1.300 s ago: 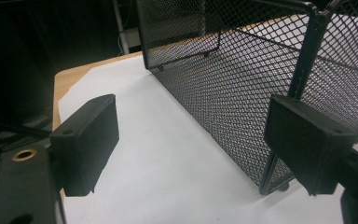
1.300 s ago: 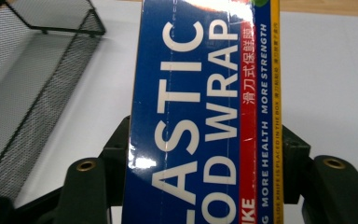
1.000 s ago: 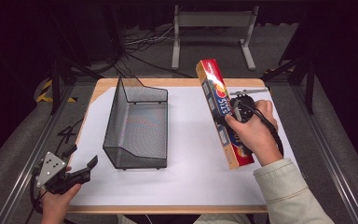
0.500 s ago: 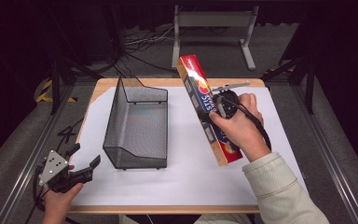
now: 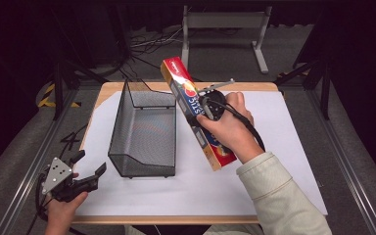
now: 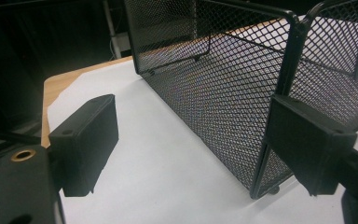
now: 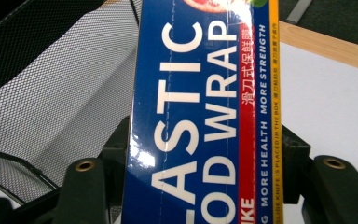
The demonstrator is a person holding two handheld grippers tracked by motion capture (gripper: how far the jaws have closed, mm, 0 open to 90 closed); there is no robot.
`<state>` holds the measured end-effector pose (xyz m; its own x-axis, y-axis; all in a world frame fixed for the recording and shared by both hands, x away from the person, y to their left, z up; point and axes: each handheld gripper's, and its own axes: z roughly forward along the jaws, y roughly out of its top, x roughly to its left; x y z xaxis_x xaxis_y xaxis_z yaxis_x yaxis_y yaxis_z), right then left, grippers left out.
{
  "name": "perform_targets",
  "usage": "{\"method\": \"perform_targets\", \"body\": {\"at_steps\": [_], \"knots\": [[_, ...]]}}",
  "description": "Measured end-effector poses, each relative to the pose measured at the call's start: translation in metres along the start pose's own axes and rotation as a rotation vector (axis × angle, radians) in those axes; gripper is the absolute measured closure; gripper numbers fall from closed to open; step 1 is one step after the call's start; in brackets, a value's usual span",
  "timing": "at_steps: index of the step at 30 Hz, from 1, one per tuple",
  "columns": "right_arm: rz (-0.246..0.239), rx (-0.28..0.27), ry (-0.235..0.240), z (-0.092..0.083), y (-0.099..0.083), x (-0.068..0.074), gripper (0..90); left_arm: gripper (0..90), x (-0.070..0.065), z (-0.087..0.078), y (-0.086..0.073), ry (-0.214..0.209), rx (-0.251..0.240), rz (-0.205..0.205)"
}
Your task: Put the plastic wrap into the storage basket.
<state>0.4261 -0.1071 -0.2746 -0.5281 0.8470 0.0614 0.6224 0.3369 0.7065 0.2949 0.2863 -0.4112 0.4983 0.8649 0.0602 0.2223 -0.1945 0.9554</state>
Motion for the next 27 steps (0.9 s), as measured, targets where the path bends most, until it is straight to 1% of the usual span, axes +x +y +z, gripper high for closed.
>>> {"method": "perform_targets", "body": {"at_steps": [3, 6, 7, 12, 18, 19, 21, 24, 27], "knots": [[-0.010, 0.012, 0.014, 0.008, 0.003, 0.008, 40.2, 18.4, 0.000, -0.001, 0.000, 0.003, -0.001, -0.002], [-0.012, 0.016, 0.019, 0.011, 0.005, 0.010, 40.2, 18.4, 0.001, -0.002, -0.001, 0.005, -0.003, -0.004], [-0.021, 0.024, 0.024, 0.018, 0.007, 0.015, 40.2, 18.4, 0.001, -0.002, -0.001, 0.004, -0.003, -0.005], [-0.042, 0.043, 0.042, 0.033, 0.009, 0.028, 40.2, 18.4, 0.000, -0.001, 0.000, -0.001, -0.004, -0.001], [-0.049, 0.080, 0.045, 0.050, 0.010, 0.042, 40.1, 18.4, 0.000, 0.002, 0.001, -0.002, 0.000, 0.000], [-0.046, 0.087, 0.047, 0.054, 0.011, 0.045, 40.1, 18.4, 0.000, 0.002, 0.001, -0.002, 0.000, 0.000], [-0.042, 0.093, 0.048, 0.056, 0.011, 0.047, 40.1, 18.4, -0.001, 0.003, 0.001, -0.003, -0.001, 0.000], [-0.041, 0.112, 0.047, 0.066, 0.012, 0.053, 40.1, 18.4, -0.001, 0.003, 0.001, -0.004, -0.002, 0.001], [-0.024, 0.131, 0.045, 0.076, 0.013, 0.058, 40.0, 18.4, 0.000, 0.003, 0.000, -0.006, -0.001, -0.003]]}}
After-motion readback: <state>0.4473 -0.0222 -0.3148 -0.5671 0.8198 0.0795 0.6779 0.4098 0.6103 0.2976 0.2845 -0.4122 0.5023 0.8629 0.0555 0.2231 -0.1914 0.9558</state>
